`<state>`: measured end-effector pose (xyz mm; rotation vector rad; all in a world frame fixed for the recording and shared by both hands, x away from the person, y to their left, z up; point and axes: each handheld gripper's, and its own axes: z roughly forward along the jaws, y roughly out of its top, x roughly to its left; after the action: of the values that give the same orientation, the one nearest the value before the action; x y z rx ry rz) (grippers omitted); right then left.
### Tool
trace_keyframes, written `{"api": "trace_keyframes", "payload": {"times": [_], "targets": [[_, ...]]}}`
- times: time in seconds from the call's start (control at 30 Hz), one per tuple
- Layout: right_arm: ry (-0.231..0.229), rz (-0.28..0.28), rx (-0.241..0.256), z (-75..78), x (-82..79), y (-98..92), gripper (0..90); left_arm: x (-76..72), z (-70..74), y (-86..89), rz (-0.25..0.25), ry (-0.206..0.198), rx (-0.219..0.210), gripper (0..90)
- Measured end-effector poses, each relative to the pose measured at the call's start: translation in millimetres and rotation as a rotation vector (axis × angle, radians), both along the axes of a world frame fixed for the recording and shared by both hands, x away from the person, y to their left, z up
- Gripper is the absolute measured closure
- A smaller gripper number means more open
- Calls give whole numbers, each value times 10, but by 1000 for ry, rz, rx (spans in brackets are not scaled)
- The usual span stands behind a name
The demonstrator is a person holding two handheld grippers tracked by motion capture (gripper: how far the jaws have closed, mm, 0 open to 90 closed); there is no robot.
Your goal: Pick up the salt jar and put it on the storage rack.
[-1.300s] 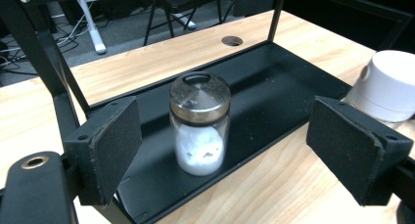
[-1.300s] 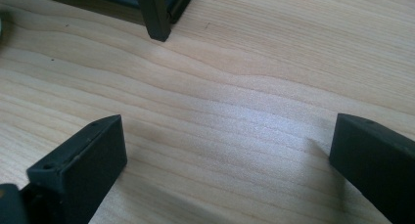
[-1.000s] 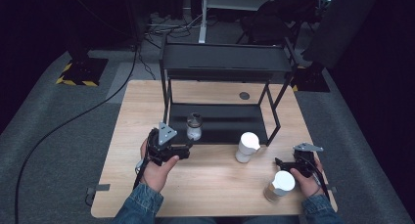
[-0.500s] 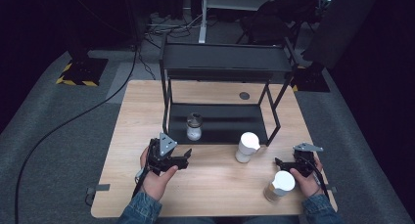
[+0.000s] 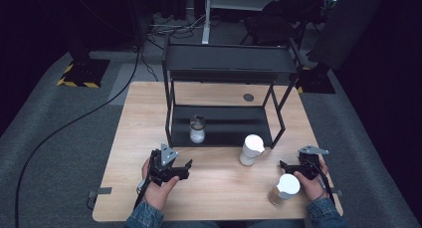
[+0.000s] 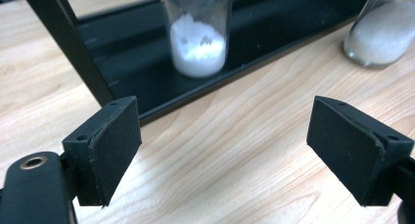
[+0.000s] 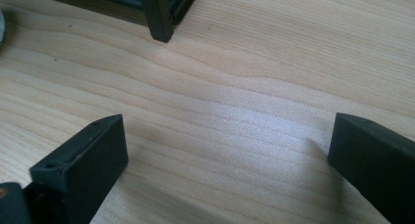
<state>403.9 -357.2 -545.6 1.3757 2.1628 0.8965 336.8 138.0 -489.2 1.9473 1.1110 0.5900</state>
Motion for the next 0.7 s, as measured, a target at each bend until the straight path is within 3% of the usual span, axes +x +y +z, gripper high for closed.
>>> {"api": "trace_keyframes", "payload": {"times": [0.27,0.7], "targets": [[-2,2,1,0,-2,-1,13,-12,-129,42,18,26,9,127],[-2,2,1,0,-2,0,13,-67,-377,87,49,106,19,129]]}}
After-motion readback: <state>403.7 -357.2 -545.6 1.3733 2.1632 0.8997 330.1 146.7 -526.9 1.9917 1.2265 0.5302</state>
